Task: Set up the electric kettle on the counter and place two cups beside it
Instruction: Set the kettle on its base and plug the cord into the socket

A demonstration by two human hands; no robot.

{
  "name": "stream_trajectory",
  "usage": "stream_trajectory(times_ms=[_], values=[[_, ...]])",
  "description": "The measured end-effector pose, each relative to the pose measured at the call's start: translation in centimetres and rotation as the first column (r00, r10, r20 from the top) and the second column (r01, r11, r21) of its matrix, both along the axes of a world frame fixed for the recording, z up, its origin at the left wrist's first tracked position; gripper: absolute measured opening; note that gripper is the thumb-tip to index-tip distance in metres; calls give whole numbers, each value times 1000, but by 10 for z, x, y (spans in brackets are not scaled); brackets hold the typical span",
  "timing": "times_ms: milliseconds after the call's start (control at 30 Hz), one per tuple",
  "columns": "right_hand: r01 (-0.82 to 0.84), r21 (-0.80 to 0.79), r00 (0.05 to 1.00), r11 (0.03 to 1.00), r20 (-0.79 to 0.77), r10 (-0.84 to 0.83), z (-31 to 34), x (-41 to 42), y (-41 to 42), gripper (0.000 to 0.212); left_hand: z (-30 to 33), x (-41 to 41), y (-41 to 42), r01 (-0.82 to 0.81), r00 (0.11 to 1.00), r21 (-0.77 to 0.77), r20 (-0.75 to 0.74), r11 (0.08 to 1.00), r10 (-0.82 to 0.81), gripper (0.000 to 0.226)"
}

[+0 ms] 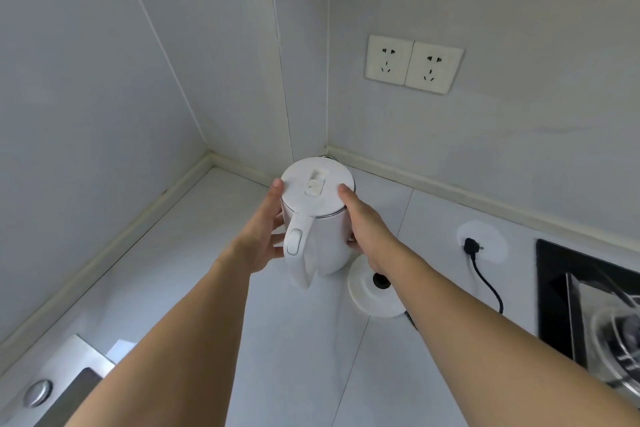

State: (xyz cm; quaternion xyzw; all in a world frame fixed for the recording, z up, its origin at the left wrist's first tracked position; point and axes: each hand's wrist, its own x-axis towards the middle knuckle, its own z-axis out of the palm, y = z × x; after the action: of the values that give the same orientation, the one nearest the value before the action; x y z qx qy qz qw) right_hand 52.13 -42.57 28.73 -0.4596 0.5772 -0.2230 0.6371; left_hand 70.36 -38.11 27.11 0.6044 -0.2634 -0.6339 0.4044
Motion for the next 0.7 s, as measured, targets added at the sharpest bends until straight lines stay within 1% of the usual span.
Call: stream_trajectory(times_ms=[100, 267, 367, 533, 700], values=[[5, -35, 1000, 999, -25, -6, 19, -26, 6, 66, 23, -20, 2, 17, 999, -9, 48, 1000, -17, 85], [33, -59, 999, 998, -19, -34, 31, -73, 16, 59, 40, -60, 1, 58, 996, -7, 65, 998, -58, 87], [67, -48, 997, 997, -23, -68, 29, -98, 24, 53, 37, -85, 2, 91, 993, 20, 69, 996, -92, 89], [114, 17, 993, 993, -36, -113, 11, -129, 36, 54, 23, -113, 4, 140, 986, 78, 84, 987, -146, 90], [130, 54, 991, 990, -37, -128, -2, -137, 42, 56, 8, -121, 7, 134, 988, 101, 66, 986, -141, 88]])
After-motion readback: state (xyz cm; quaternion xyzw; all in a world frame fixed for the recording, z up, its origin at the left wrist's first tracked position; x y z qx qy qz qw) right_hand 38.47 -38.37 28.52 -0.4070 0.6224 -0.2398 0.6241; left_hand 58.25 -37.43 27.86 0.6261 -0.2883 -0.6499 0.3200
